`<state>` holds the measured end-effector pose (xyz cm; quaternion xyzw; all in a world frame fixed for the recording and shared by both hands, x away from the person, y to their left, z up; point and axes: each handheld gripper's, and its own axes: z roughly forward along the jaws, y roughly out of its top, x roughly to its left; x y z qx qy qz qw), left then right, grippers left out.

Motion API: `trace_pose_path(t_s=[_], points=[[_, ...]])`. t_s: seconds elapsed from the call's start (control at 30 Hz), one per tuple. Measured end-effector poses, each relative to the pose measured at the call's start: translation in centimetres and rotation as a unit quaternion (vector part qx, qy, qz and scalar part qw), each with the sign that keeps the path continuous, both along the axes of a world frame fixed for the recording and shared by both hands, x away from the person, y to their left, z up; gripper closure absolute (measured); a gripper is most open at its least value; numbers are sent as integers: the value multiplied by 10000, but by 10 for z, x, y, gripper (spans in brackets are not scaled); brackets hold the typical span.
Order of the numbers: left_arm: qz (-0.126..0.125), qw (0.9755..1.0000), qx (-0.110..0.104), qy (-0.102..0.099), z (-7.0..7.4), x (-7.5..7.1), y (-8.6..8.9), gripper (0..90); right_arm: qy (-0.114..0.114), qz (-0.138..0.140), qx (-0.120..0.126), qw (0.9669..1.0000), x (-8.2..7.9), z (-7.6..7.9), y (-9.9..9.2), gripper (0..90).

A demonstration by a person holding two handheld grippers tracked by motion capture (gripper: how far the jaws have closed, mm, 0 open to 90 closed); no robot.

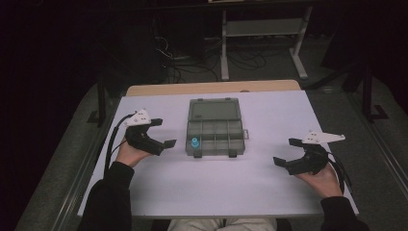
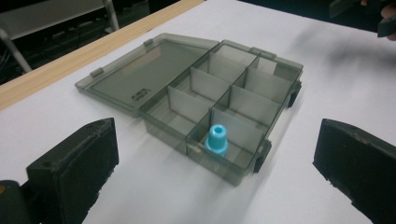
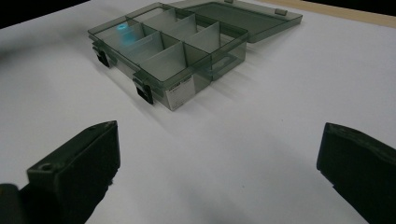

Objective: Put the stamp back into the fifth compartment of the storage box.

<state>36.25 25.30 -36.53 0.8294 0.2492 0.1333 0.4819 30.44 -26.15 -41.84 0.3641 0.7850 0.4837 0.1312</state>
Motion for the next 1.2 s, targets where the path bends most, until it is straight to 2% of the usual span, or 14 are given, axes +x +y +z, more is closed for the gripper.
trace_pose_path(t_s=[0.47,0.8,1.2], points=[[122,9999,-38,-1,-4,-10,16,0,6,-2,-3,10000,0,0,0,0],[395,9990,-215,12,-9,-18,36,0,-1,-1,0,10000,0,0,0,0],[537,9984,-165,-6,-17,-30,52,0,9,0,7,10000,0,0,1,0]])
